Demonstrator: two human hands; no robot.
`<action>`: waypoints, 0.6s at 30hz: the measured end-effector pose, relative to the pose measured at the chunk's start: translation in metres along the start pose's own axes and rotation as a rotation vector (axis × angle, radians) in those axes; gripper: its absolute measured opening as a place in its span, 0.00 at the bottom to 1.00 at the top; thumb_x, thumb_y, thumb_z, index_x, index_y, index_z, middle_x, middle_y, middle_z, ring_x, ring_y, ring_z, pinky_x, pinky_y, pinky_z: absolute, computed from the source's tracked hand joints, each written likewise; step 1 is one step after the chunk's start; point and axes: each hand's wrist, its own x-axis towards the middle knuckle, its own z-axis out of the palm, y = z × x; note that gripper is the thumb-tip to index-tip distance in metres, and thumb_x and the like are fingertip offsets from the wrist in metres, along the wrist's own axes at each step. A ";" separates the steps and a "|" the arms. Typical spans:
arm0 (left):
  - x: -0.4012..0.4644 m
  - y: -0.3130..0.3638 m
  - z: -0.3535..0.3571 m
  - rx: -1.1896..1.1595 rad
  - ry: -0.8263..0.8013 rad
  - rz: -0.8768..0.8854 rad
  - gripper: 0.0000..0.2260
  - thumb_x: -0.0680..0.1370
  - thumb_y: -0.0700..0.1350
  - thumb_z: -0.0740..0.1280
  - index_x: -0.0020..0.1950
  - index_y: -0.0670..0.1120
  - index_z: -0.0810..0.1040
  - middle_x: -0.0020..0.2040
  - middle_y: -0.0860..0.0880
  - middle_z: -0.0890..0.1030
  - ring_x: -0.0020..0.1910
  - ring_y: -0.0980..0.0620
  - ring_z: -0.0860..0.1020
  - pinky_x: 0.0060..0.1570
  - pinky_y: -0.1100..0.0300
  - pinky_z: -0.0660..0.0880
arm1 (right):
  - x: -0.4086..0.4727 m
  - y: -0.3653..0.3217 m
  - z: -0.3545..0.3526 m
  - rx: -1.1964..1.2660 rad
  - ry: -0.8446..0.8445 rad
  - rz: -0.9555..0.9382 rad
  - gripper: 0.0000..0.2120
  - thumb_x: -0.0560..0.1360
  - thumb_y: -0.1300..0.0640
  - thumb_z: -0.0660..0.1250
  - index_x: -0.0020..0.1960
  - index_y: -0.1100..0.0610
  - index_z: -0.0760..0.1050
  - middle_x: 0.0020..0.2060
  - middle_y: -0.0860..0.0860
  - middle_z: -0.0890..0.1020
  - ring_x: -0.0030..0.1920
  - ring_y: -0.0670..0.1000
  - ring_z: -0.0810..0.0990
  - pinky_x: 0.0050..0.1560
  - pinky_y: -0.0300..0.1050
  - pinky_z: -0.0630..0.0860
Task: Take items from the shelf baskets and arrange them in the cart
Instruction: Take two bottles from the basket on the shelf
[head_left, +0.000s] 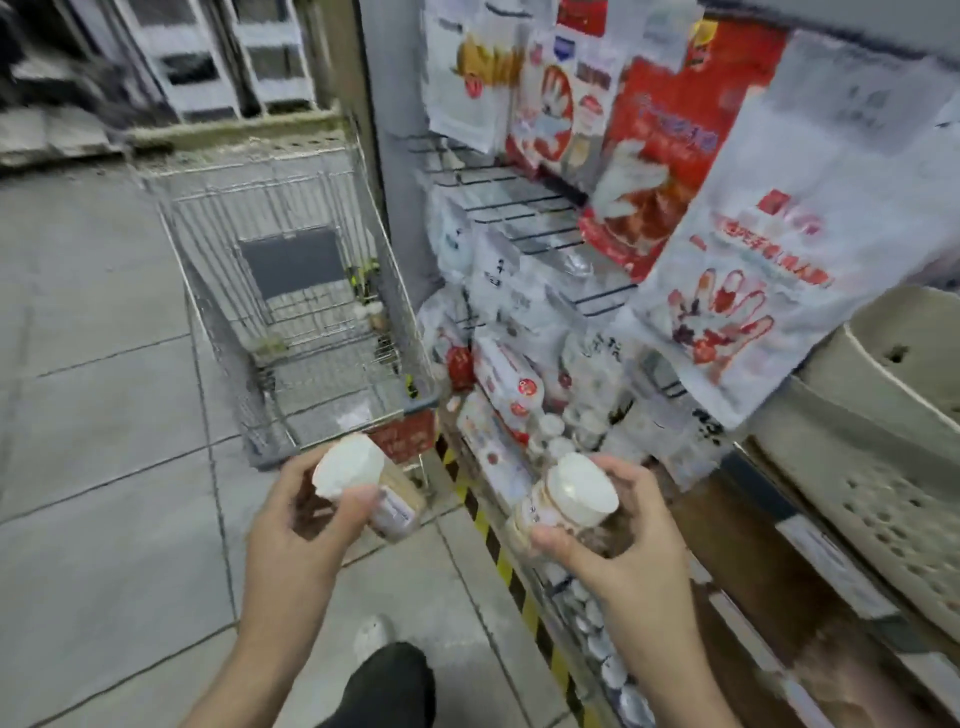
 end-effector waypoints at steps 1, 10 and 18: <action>0.007 -0.003 -0.010 -0.002 0.040 -0.016 0.11 0.73 0.43 0.71 0.50 0.58 0.79 0.44 0.58 0.83 0.40 0.62 0.80 0.37 0.72 0.75 | 0.009 -0.001 0.012 -0.002 -0.027 -0.013 0.27 0.59 0.50 0.80 0.53 0.41 0.72 0.49 0.31 0.78 0.52 0.34 0.76 0.47 0.26 0.72; 0.102 -0.021 -0.102 -0.016 0.198 -0.065 0.13 0.66 0.52 0.75 0.50 0.57 0.80 0.46 0.54 0.83 0.43 0.59 0.80 0.41 0.70 0.76 | 0.102 -0.010 0.166 0.055 -0.254 -0.075 0.28 0.61 0.47 0.79 0.58 0.40 0.75 0.55 0.39 0.80 0.56 0.43 0.79 0.57 0.44 0.76; 0.189 -0.056 -0.156 0.045 0.239 -0.113 0.11 0.70 0.47 0.75 0.49 0.58 0.80 0.45 0.57 0.83 0.40 0.61 0.80 0.39 0.73 0.74 | 0.163 0.003 0.252 0.047 -0.374 0.021 0.30 0.58 0.41 0.77 0.59 0.32 0.72 0.57 0.35 0.78 0.57 0.40 0.78 0.52 0.34 0.76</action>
